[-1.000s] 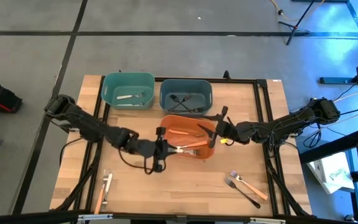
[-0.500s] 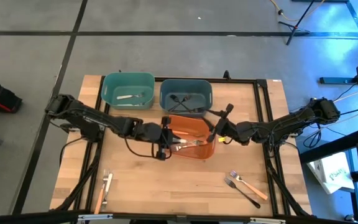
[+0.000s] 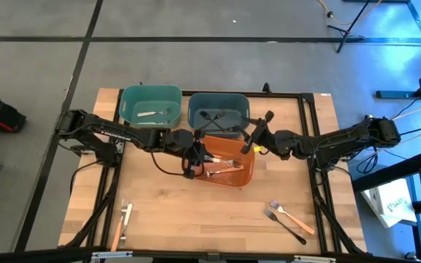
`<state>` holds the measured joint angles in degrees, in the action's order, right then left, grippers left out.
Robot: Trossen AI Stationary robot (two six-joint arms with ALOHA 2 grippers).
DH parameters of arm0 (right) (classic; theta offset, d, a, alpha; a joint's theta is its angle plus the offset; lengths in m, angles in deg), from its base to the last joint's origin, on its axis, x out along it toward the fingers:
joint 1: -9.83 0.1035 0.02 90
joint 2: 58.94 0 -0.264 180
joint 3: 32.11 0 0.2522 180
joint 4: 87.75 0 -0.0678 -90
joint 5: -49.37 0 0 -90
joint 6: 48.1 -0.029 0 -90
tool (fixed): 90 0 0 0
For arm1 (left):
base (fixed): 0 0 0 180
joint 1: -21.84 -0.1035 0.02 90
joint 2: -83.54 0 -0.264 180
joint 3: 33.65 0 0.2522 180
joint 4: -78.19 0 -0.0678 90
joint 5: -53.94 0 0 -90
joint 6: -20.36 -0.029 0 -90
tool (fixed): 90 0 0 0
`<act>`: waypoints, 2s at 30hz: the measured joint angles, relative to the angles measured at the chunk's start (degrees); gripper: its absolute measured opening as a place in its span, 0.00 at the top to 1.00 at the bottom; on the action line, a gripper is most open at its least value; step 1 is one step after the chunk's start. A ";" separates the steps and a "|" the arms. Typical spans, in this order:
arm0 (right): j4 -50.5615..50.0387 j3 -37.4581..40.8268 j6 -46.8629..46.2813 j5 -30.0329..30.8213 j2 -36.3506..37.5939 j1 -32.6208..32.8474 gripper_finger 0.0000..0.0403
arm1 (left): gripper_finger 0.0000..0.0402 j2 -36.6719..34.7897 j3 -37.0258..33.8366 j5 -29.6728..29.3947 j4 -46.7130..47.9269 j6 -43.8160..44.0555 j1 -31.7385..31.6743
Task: Sort silverware by color (type)
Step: Put the white fork into the green bin
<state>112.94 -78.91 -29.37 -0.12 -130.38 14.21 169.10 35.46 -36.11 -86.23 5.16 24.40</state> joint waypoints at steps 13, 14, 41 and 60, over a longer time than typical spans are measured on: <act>-2.40 0.00 -7.05 0.38 0.00 -1.07 0.60 | 0.85 0.00 -0.42 1.11 0.08 0.09 -0.56; -3.14 0.00 -7.57 0.39 0.00 -1.07 0.60 | 0.85 0.00 -0.71 1.09 0.12 0.09 -0.58; -4.09 0.00 -14.00 -2.05 0.00 -1.42 0.60 | 0.85 1.86 -4.50 1.24 -4.78 1.35 -2.25; -2.34 0.00 -14.06 -4.13 0.00 -1.42 0.60 | 0.85 5.35 -4.52 0.59 -1.77 3.11 -3.29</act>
<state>110.60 -78.91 -43.43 -4.24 -130.38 12.79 174.46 30.94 -35.53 -87.99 8.27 21.11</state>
